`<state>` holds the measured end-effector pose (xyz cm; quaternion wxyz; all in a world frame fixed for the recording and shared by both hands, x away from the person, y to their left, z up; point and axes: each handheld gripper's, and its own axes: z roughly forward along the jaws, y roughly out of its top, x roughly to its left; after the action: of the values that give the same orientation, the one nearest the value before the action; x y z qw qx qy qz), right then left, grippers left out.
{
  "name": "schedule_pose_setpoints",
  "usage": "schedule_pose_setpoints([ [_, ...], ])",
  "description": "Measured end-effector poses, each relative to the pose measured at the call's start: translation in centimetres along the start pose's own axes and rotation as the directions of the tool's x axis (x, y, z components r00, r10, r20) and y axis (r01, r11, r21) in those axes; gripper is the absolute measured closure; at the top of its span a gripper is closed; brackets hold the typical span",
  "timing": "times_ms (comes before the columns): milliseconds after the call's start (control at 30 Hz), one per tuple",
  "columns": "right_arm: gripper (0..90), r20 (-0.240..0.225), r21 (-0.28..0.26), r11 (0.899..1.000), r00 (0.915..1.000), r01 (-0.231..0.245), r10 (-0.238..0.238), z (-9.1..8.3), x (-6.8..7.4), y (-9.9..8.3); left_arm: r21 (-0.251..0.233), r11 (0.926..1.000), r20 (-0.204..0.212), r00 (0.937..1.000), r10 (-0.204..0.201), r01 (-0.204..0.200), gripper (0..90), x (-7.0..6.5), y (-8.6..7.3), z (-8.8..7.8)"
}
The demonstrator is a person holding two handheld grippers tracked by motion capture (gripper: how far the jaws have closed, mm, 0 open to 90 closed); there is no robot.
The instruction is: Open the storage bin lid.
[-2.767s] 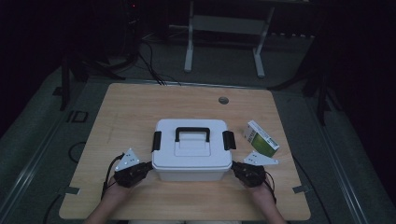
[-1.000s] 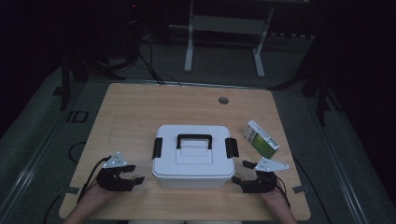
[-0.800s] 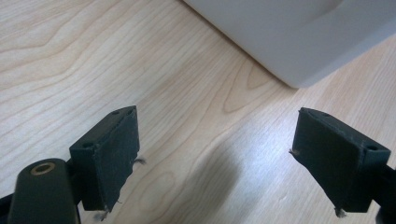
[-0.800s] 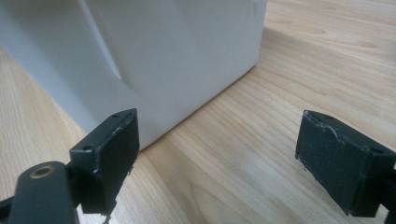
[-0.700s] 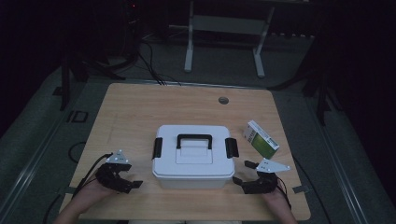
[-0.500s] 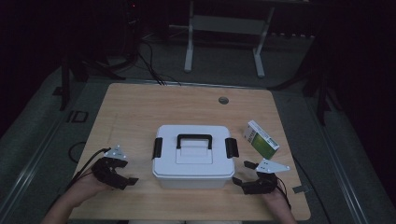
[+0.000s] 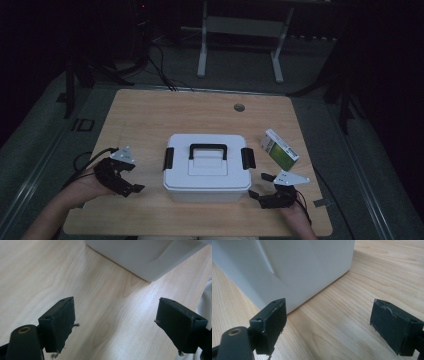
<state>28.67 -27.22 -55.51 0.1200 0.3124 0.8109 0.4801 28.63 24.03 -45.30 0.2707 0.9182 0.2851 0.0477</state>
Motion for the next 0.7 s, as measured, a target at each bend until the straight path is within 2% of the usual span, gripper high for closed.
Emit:
schedule_pose_setpoints([
  [100,13.5,-0.004,0.0,1.0,1.0,-0.002,0.002,0.0,0.0,0.0,0.014,0.9991,0.018,0.9991,0.039,-0.039,15.9,-0.3,1.2,-0.6],
  [167,13.5,-0.005,0.002,1.0,1.0,-0.002,0.002,0.0,0.0,0.0,0.048,0.9965,0.028,0.9974,0.066,-0.068,15.9,-0.5,2.0,-1.0],
  [267,13.5,-0.007,0.005,1.0,1.0,0.0,0.0,0.0,0.0,0.0,0.115,0.9872,0.04,0.9936,0.106,-0.11,15.9,-0.7,3.2,-1.3],
  [333,13.5,-0.008,0.004,1.0,1.0,-0.001,0.001,0.0,0.0,0.0,0.167,0.9767,0.043,0.9907,0.129,-0.135,15.9,-0.7,3.9,-1.6],
  [400,13.5,-0.009,0.005,1.0,1.0,0.0,0.0,0.0,0.0,0.0,0.182,0.9739,0.047,0.9905,0.129,-0.136,15.9,-0.7,4.2,-1.7],
  [433,13.5,-0.009,0.005,1.0,1.0,0.0,0.0,0.0,0.0,0.0,0.232,0.9613,0.056,0.9887,0.139,-0.149,15.9,-0.7,4.8,-2.0],
  [467,13.5,-0.01,0.004,1.0,0.9999,-0.004,0.005,0.0,0.0,0.0,0.257,0.9536,0.058,0.9874,0.147,-0.157,15.8,-0.6,5.1,-2.0],
  [567,13.5,-0.009,0.006,1.0,1.0,-0.001,0.001,0.0,0.0,0.0,0.31,0.9361,0.074,0.9859,0.15,-0.166,15.8,-0.6,5.9,-2.2],
  [667,13.5,-0.01,0.005,1.0,0.9999,-0.001,0.001,0.0,0.0,0.0,0.361,0.912,0.098,0.9804,0.171,-0.195,15.8,-0.8,6.8,-2.3],
  [700,13.5,-0.01,0.004,1.0,1.0,-0.002,0.002,0.0,0.0,0.0,0.373,0.9062,0.102,0.9797,0.173,-0.198,15.8,-1.0,7.2,-2.4],
])
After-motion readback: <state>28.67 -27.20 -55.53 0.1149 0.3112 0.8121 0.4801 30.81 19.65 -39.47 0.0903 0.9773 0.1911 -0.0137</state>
